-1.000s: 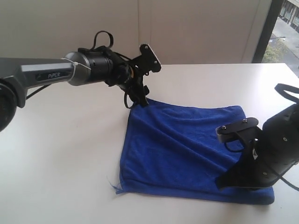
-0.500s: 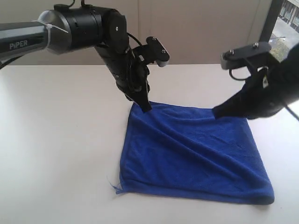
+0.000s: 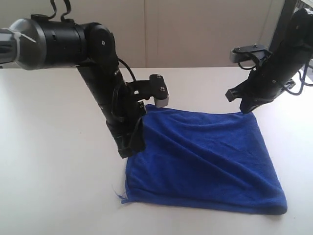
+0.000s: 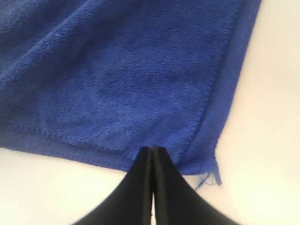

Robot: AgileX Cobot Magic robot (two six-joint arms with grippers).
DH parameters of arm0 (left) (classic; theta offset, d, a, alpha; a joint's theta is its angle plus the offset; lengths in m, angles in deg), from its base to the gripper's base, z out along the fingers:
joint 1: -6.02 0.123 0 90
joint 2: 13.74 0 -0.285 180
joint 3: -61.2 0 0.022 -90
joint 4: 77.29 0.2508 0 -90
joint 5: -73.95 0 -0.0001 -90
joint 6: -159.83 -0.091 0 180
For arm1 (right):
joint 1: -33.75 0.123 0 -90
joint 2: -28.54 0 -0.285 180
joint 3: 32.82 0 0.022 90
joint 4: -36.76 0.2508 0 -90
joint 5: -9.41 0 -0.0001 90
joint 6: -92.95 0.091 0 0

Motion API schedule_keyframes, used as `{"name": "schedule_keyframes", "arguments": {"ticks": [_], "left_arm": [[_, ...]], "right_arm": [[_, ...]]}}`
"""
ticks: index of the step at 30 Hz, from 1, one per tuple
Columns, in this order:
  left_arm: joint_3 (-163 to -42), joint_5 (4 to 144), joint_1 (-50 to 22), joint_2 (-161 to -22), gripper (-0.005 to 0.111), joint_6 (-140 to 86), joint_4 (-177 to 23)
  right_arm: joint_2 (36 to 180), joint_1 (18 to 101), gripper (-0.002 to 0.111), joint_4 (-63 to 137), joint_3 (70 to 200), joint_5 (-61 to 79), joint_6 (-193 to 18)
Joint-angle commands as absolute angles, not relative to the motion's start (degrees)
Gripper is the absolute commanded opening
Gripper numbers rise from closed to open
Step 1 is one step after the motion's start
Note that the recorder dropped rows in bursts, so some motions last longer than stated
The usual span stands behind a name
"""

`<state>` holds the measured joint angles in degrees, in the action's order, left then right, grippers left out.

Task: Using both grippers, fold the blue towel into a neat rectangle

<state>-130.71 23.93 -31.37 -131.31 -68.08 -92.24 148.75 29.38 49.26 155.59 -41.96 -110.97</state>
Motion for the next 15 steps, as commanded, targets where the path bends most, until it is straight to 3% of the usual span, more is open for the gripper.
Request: {"name": "schedule_keyframes", "arguments": {"ticks": [1,6,13,15], "left_arm": [[-130.0,16.9,-31.4,-129.0,0.0,-76.9,-96.8],[-129.2,16.8,-31.4,-129.0,0.002,-84.7,-98.2],[-126.6,17.5,-31.4,-130.4,0.036,-98.7,-101.7],[-125.8,18.9,-31.4,-131.2,0.039,-102.3,-103.2]], "right_arm": [[153.1,28.6,0.0,48.3,160.2,-42.0,-112.6],[157.5,27.4,0.0,49.0,165.4,-44.9,-112.6],[158.1,27.4,0.0,50.3,166.1,-42.8,-113.5],[158.4,27.4,0.0,50.5,166.1,-42.4,-113.5]]}}
